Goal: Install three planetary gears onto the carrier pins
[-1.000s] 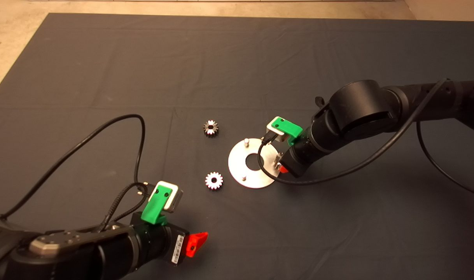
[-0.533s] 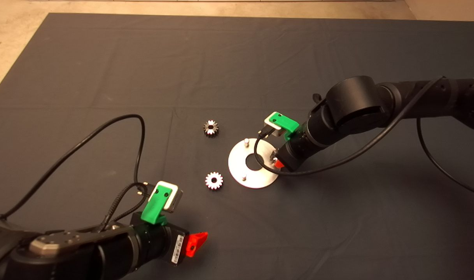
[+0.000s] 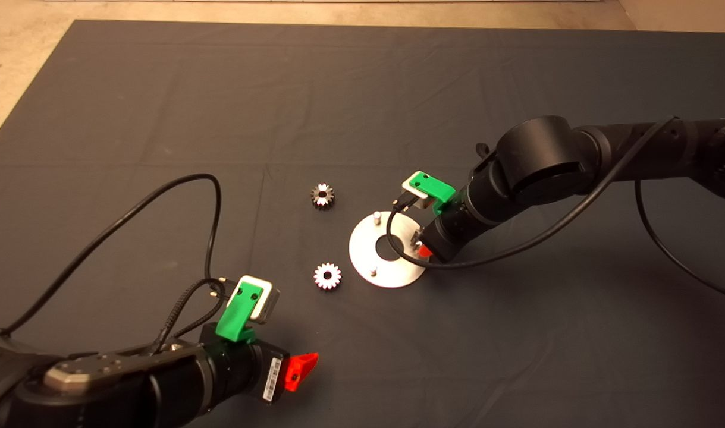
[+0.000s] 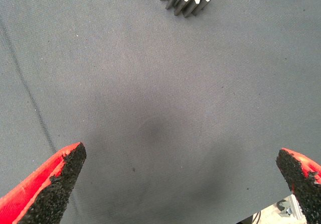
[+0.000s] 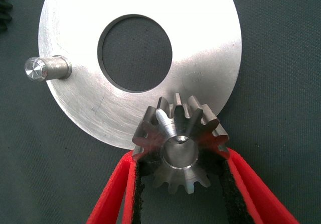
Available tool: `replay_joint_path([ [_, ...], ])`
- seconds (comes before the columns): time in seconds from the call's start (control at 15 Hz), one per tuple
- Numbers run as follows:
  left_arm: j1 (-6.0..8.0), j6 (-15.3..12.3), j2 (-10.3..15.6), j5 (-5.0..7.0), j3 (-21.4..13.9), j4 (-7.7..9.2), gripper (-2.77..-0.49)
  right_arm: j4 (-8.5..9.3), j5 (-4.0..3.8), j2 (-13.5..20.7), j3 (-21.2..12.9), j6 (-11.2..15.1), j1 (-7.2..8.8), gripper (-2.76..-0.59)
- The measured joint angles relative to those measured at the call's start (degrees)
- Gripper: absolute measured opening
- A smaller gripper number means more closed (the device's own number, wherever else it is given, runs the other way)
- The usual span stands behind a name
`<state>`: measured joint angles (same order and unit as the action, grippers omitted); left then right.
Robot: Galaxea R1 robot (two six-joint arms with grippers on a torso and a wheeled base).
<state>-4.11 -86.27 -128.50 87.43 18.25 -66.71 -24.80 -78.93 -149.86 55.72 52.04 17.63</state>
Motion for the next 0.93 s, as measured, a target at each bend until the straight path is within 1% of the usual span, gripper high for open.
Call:
replay_joint_path([
  [0.2, 0.00, 0.00, 0.11, 0.01, 0.00, -0.05, -0.50, 0.00, -0.17, 0.00, 0.00, -0.01, -0.06, -2.44],
  [0.33, 0.00, 0.00, 0.11, 0.02, 0.00, -0.21, -0.50, 0.00, -0.26, -0.01, -0.02, -0.12, -0.47, -2.44],
  [0.53, 0.00, 0.00, 0.11, 0.00, 0.00, -0.38, -0.50, 0.00, -0.28, -0.01, -0.02, -0.15, -0.47, -2.44],
  [0.67, 0.00, 0.00, 0.11, 0.00, 0.00, -0.40, -0.50, 0.00, -0.28, -0.01, -0.02, -1.15, -0.47, -2.44],
  [0.93, 0.00, -0.02, 0.41, 0.02, 0.00, -0.40, -0.50, 0.00, -0.30, 0.00, -0.02, -1.44, -0.47, -2.44],
])
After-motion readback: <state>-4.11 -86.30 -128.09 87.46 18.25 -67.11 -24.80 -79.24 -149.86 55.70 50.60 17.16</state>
